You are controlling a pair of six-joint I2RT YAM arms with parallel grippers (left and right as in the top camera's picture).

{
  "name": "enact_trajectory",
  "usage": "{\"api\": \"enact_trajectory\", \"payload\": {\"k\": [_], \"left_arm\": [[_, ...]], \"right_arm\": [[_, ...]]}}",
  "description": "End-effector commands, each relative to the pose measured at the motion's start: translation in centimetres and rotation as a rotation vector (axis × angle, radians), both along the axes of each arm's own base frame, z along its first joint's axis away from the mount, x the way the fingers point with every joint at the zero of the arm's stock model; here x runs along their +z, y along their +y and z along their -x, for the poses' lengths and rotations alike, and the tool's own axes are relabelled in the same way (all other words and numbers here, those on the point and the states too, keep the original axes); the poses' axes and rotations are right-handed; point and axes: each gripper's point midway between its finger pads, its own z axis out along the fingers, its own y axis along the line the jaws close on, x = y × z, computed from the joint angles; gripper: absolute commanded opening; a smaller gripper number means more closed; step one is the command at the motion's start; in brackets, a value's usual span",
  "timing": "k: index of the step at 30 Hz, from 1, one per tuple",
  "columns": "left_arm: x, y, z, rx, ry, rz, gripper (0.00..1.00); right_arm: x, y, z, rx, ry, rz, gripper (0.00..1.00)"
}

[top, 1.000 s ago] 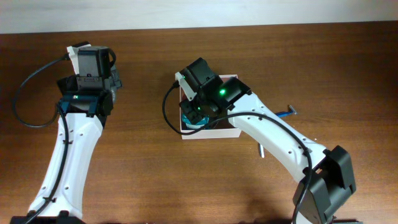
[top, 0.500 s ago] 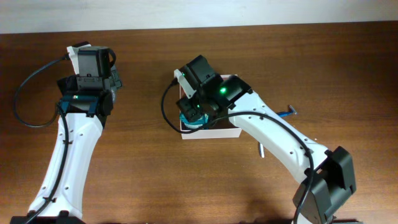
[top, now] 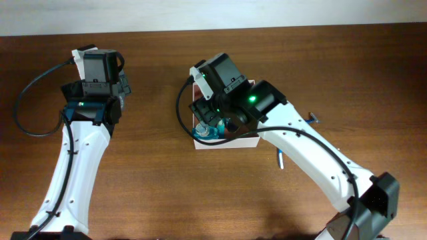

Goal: Pack container
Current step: 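Open the right gripper and lift it out of the box, then move the right gripper right and lower it over the blue toothbrush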

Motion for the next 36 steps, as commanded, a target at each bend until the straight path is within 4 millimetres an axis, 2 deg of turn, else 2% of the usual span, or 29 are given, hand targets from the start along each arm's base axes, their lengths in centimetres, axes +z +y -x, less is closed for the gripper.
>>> {"api": "enact_trajectory", "payload": {"k": [1, 6, 9, 12, 13, 17, 19, 21, 24, 29, 32, 36], "left_arm": [[0.1, 0.1, -0.2, 0.004, -0.004, 0.002, 0.99], [0.1, 0.1, -0.2, 0.004, -0.004, 0.002, 0.99], [0.1, 0.1, -0.2, 0.005, -0.004, 0.002, 0.99], [0.1, 0.1, -0.2, 0.004, -0.004, 0.002, 0.99], [0.1, 0.1, -0.2, 0.004, -0.004, 0.002, 0.99], [0.1, 0.1, -0.2, 0.004, -0.004, 0.002, 0.99], [0.1, 0.1, -0.2, 0.005, -0.004, 0.002, 0.99], [0.1, 0.1, -0.2, 0.004, -0.004, 0.002, 0.99], [0.1, 0.1, -0.2, 0.004, -0.004, 0.002, 0.99], [0.1, 0.1, -0.2, 0.005, -0.004, 0.002, 0.99], [0.1, 0.1, -0.2, 0.004, -0.004, 0.002, 0.99], [0.1, 0.1, -0.2, 0.004, -0.004, 0.002, 0.99]], "right_arm": [[3.3, -1.3, -0.7, -0.048, -0.108, 0.013, 0.77], [5.4, -3.5, -1.1, -0.137, -0.156, 0.003, 0.78], [6.6, -6.2, -1.3, -0.22, -0.169, 0.011, 0.78], [7.6, -11.6, -1.3, -0.398, -0.168, 0.05, 0.78], [8.2, -15.5, -0.9, -0.504, -0.158, 0.074, 0.79], [8.4, -22.5, 0.3, -0.686, -0.102, 0.1, 0.88], [7.7, -25.2, 1.0, -0.753, -0.044, 0.106, 0.88], [6.7, -26.8, 1.5, -0.794, 0.026, 0.09, 0.89], [4.5, -28.2, 2.0, -0.826, 0.128, 0.056, 0.89], [-0.4, -28.9, 1.8, -0.849, 0.246, 0.043, 0.89], [-4.0, -28.1, 1.8, -0.851, 0.32, 0.019, 0.87], [-8.3, -26.7, 1.9, -0.822, 0.383, -0.005, 0.77]]}}
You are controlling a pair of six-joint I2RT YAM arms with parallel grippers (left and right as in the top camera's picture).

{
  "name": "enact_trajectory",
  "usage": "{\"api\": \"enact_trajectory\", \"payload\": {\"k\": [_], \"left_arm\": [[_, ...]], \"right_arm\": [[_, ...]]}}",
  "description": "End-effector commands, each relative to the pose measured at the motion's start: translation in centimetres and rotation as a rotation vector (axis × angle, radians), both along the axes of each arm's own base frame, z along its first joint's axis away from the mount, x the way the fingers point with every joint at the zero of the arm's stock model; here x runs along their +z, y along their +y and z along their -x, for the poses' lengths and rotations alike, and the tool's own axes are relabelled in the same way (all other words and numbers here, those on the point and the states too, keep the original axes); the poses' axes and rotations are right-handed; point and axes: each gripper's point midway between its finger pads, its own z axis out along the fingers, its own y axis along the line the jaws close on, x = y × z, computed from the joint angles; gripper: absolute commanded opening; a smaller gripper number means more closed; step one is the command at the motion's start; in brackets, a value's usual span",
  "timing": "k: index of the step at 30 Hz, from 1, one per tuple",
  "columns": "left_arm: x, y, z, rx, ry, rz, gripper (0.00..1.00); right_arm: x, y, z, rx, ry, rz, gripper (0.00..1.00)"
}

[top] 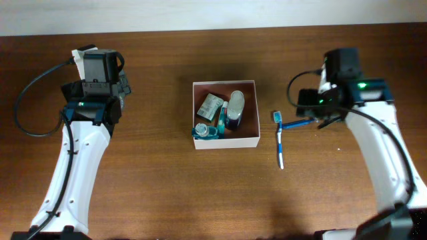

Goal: Pack container
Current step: 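Move the right gripper right and lower it over the blue toothbrush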

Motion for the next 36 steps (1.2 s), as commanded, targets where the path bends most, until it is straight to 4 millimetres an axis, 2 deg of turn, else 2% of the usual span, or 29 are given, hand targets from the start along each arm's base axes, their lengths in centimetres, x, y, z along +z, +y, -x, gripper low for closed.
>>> {"api": "enact_trajectory", "payload": {"k": [1, 3, 6, 9, 13, 17, 22, 26, 36], "left_arm": [[0.1, 0.1, -0.2, 0.005, -0.004, 0.002, 0.99], [0.1, 0.1, -0.2, 0.005, -0.004, 0.002, 0.99], [0.1, 0.1, -0.2, 0.005, -0.004, 0.002, 0.99], [0.1, 0.1, -0.2, 0.005, -0.004, 0.002, 0.99], [0.1, 0.1, -0.2, 0.005, -0.004, 0.002, 0.99], [0.1, 0.1, -0.2, 0.005, -0.004, 0.002, 0.99], [0.1, 0.1, -0.2, 0.005, -0.004, 0.002, 0.99], [0.1, 0.1, -0.2, 0.005, -0.004, 0.002, 0.99], [0.1, 0.1, -0.2, 0.005, -0.004, 0.002, 0.99]], "right_arm": [[-3.7, 1.6, 0.7, 0.013, 0.064, -0.072, 0.74], [-5.7, 1.9, 0.8, 0.022, 0.08, -0.071, 0.66], [-7.3, 2.4, 0.8, 0.046, 0.088, -0.066, 0.59], [-8.0, 2.7, 0.6, 0.055, 0.092, -0.055, 0.54], [-8.7, 2.8, 0.3, 0.065, 0.097, -0.025, 0.39], [-10.2, 3.8, 0.4, 0.092, 0.129, -0.021, 0.27], [-12.2, 5.1, 0.4, 0.136, 0.167, -0.012, 0.22], [-13.1, 5.1, 0.5, 0.152, 0.191, 0.012, 0.15], [-14.5, 5.0, 1.2, 0.152, 0.233, 0.022, 0.13]]}}
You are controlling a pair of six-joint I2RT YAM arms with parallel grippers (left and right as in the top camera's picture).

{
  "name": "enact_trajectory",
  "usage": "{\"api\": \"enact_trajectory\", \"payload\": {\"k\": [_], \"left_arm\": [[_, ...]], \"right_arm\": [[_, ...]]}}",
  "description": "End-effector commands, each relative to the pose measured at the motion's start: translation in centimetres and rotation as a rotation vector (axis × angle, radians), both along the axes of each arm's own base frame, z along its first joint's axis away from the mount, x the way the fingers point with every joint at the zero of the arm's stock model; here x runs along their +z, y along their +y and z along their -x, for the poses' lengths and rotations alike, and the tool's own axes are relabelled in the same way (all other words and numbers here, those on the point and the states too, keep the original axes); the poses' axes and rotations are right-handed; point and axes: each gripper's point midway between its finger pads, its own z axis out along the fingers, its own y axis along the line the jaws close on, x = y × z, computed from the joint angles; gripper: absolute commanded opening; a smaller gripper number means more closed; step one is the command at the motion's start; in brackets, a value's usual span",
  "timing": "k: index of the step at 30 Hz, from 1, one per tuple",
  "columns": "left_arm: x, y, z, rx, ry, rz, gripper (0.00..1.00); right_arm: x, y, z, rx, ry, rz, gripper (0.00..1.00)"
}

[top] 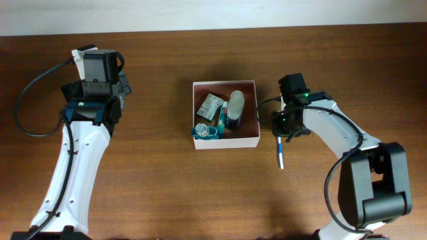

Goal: Pack container
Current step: 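Move the right gripper right and lower it over the blue toothbrush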

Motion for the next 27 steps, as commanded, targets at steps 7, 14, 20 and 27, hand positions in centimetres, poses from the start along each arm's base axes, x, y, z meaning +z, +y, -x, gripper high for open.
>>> {"api": "enact_trajectory", "payload": {"k": [7, 14, 20, 27], "left_arm": [[0.1, 0.1, -0.2, 0.005, -0.005, 0.002, 0.99], [0.1, 0.1, -0.2, 0.005, -0.005, 0.002, 0.99], [0.1, 0.1, -0.2, 0.005, -0.005, 0.002, 0.99], [0.1, 0.1, -0.2, 0.005, -0.005, 0.002, 1.0]], "right_arm": [[-3.0, -0.1, 2.1, 0.004, 0.061, 0.009, 0.14], [-4.1, 0.6, 2.4, -0.005, 0.046, -0.04, 0.3], [-4.1, 0.6, 2.4, -0.005, 0.048, -0.039, 0.31], [-2.0, 0.6, 2.0, -0.006, 0.046, -0.038, 0.3]]}}
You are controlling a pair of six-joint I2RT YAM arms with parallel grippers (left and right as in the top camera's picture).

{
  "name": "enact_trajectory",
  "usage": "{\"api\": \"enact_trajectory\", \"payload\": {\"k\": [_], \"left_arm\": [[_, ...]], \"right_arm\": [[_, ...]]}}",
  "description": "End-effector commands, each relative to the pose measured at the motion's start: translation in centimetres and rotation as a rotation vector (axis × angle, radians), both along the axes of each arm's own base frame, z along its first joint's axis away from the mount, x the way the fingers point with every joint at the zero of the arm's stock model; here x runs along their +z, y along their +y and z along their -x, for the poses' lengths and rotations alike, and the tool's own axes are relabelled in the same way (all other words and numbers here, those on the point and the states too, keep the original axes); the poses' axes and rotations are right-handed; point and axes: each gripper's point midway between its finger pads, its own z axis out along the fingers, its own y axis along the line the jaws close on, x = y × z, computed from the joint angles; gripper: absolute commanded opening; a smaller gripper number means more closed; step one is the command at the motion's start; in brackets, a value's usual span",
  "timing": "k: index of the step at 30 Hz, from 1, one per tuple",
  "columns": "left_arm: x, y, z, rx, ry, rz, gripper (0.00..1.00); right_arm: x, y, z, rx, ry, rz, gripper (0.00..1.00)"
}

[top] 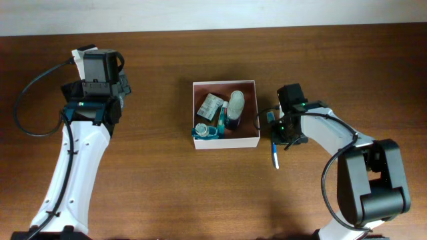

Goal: Pack container
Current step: 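Move the right gripper right and lower it over the blue toothbrush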

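Note:
The white container (248, 140) stands mid-table, holding a pale sachet, a blue-and-white bottle (233, 109) and a teal item (204, 131). Just right of it a toothbrush (274, 155) lies on the wood, its blue head toward the back and its white handle toward the front. My right gripper (283, 128) is down over the upper part of the toothbrush and appears shut on it, though the wrist hides the fingers. My left gripper (100, 70) stays far left, with its fingers hidden under the wrist body.
Brown wooden table (153, 187) with a pale strip along its back edge. The right arm's links reach in from the front right corner. The left arm runs up the left side, a black cable looping beside it.
The right gripper has shifted slightly left and nearer the container. The toothbrush has shifted left with it, and its blue head now shows beside the container wall. The left arm is unchanged.
The right gripper was first inside the container, over its contents. Then it was off to the right, past the toothbrush lying beside the box. Then it was down over the toothbrush, which now sits closer to the container. The left arm never moved.

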Motion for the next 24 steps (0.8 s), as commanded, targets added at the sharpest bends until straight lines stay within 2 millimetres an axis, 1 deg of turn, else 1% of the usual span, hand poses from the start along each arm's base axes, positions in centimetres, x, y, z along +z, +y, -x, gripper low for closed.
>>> {"api": "enact_trajectory", "payload": {"k": [1, 3, 5, 7, 9, 13, 17, 24], "left_arm": [[0.1, 0.1, -0.2, 0.005, -0.005, 0.002, 0.99], [0.1, 0.1, -0.2, 0.005, -0.005, 0.002, 0.99], [0.1, 0.1, -0.2, 0.005, -0.005, 0.002, 0.99], [0.1, 0.1, -0.2, 0.005, -0.005, 0.002, 0.99], [0.1, 0.1, -0.2, 0.005, -0.005, 0.002, 0.99], [0.1, 0.1, -0.2, 0.005, -0.005, 0.002, 0.99], [0.1, 0.1, -0.2, 0.005, -0.005, 0.002, 0.99], [0.1, 0.1, -0.2, 0.005, -0.005, 0.002, 0.99]], "right_arm": [[1.4, 0.5, -0.4, -0.002, -0.013, -0.018, 0.3], [2.7, 0.6, -0.9, -0.003, -0.037, -0.023, 0.3], [3.6, 0.7, -1.2, -0.002, -0.054, -0.027, 0.3], [4.1, 0.7, -1.3, -0.002, -0.066, -0.034, 0.3], [4.4, 1.3, -1.2, 0.003, -0.069, -0.067, 0.3], [4.5, 2.8, -1.1, 0.016, -0.063, -0.152, 0.3], [4.1, 3.0, -1.8, 0.007, -0.101, -0.164, 0.3], [3.0, 3.0, -2.3, -0.004, -0.132, -0.171, 0.32]]}}
